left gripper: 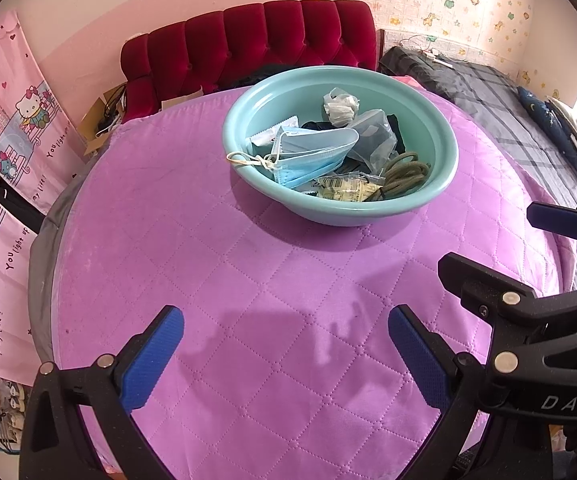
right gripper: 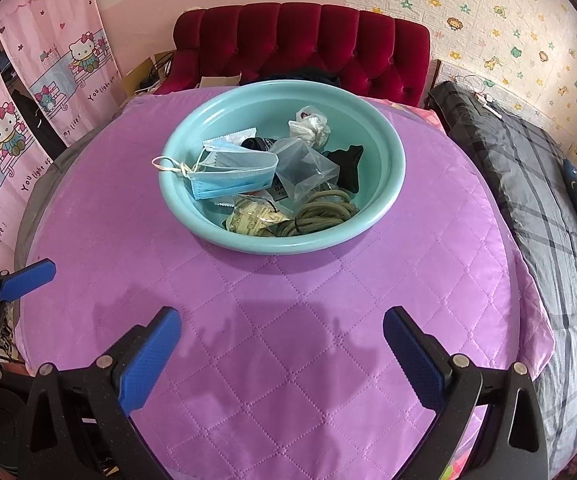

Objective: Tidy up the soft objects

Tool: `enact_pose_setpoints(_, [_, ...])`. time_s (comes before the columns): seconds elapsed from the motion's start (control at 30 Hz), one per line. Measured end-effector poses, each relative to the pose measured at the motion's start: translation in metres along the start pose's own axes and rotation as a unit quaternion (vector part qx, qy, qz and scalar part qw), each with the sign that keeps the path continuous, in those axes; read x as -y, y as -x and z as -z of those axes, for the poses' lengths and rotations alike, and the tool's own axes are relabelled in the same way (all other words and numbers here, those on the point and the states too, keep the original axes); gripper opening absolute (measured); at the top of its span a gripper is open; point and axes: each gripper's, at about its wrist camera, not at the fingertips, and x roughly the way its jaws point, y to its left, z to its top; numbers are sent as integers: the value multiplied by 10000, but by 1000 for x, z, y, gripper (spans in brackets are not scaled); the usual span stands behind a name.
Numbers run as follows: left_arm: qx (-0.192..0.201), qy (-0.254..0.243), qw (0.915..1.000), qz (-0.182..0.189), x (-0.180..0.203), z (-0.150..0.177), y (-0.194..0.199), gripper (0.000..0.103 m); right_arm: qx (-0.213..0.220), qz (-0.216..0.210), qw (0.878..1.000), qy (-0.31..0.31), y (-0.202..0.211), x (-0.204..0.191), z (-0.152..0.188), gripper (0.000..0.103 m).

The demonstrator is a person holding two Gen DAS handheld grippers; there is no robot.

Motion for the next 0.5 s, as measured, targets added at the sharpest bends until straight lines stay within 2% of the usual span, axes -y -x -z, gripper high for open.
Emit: enact_pose_setpoints(0.5, [-34, 11, 10000, -56, 4, -5, -3, 103, -15, -109, 9999, -67, -4, 6, -2, 103])
